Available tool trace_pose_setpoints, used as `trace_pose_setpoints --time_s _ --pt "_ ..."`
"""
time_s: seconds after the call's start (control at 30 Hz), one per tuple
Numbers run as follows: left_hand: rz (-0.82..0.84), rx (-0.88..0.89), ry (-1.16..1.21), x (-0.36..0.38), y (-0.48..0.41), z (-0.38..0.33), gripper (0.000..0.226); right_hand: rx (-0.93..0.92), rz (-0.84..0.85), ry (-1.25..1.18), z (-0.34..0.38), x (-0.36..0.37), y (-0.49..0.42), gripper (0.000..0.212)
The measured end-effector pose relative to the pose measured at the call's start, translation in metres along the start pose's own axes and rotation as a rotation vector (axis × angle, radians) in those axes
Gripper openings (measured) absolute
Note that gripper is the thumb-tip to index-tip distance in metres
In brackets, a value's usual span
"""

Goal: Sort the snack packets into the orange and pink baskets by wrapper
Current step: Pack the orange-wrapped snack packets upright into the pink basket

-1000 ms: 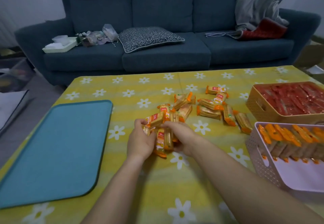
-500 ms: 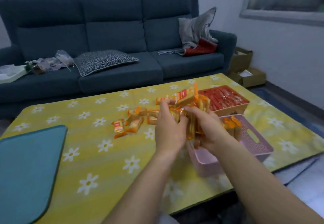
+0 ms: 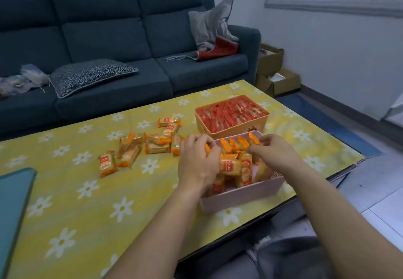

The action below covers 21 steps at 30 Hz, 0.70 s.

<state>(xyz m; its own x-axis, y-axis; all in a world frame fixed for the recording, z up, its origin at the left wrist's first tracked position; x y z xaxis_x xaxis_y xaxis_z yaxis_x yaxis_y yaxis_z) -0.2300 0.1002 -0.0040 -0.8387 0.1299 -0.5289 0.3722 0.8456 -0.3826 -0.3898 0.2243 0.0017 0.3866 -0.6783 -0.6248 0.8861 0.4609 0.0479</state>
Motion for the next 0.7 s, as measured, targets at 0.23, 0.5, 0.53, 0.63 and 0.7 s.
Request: trace_pose_setpoints --time_s 0.23,0.5,0.53,0.63,0.7 --pt "0.022 -0.021 -0.194 0.001 -0.009 0.023 0.011 -0.517 0.090 0.330 0.034 0.032 0.013 0.023" --pt "-0.052 -0.078 -0.153 -0.034 -0.017 0.034 0.016 -0.633 0.325 0.801 0.031 0.090 0.034 0.019" --pt "-0.054 -0.091 -0.153 -0.037 -0.017 0.036 0.017 -0.619 0.357 0.810 0.029 0.091 0.033 0.017" --pt "-0.046 -0.119 -0.125 -0.044 -0.014 0.044 0.019 -0.611 0.454 0.780 0.030 0.092 0.032 0.009" --pt "0.002 -0.134 -0.074 -0.047 -0.011 0.048 0.017 -0.616 0.453 0.710 0.035 0.083 0.028 0.005"
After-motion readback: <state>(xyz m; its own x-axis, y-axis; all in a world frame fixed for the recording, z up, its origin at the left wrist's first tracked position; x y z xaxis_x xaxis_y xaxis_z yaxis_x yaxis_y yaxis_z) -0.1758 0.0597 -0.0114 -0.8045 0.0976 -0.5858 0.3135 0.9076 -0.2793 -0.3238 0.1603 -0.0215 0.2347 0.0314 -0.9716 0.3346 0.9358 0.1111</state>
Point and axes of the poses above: each hand's wrist, its own y-axis away from the middle knuckle, its own x-axis out of the palm, z = x × y, the point moved 5 cm from there along -y, towards the middle knuckle, and after that the axes turned 13 degrees about -z, right-handed, at the moved point
